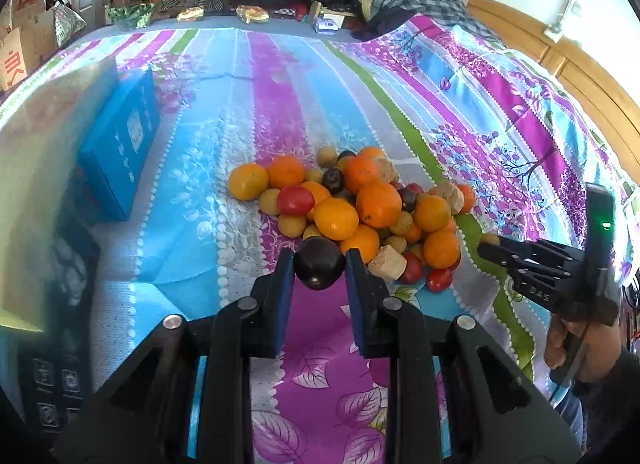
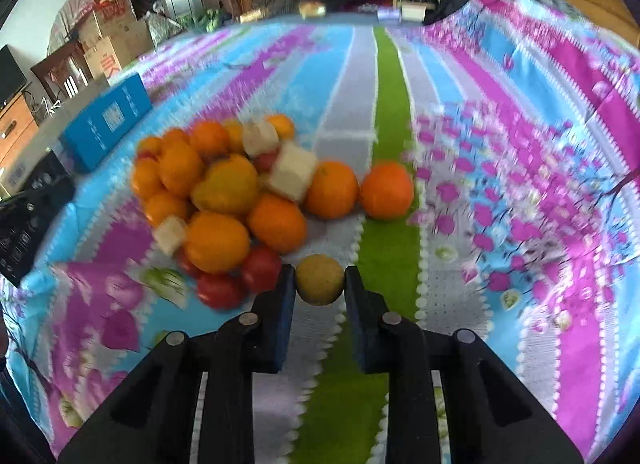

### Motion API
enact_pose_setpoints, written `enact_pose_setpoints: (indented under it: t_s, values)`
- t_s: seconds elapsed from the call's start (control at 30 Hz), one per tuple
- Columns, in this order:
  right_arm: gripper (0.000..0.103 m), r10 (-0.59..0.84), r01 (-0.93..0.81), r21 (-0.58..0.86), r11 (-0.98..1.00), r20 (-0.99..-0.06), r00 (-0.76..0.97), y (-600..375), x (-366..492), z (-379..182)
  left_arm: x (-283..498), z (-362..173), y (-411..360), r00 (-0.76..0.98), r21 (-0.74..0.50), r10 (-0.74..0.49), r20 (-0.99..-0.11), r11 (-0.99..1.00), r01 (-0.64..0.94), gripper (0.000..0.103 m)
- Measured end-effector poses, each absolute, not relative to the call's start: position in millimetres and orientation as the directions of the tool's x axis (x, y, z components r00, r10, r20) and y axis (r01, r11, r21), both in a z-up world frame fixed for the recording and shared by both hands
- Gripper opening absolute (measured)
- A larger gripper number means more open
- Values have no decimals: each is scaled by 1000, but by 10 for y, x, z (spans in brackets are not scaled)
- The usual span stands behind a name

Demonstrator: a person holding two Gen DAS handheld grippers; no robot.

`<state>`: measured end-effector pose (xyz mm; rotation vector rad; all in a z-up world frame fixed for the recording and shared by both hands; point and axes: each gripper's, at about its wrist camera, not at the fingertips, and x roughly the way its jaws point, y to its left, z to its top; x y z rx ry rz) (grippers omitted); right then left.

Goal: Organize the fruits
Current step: 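Carry the plum and the yellow fruit over the blue basket with both tools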

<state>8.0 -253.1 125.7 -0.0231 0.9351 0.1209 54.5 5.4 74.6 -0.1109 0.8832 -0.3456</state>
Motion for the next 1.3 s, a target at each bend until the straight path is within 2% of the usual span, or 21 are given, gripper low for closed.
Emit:
enact_pose_setpoints:
  t_s: [0.27,0.63,0.97,1.3]
  values:
    - [28,85,-95,32,995,-764,640,-2005,-117,1932,331,1221,170,656,-158,-259,-709,965,210,26]
    - [28,127,-150,29,988,-706,697,-1400,-170,2686,51,1780,731,731,-163,-174,-660,983,87,26]
    - [28,224,-277,24,961,-658,719,-648,-152,3245,-224,2131,1381,780,-183,-76,-621,982,-50,26]
    - [28,353,-435,32,900,-637,685,332,-165,3575,-524,2353,2066,801,-192,42,-598,962,-193,26]
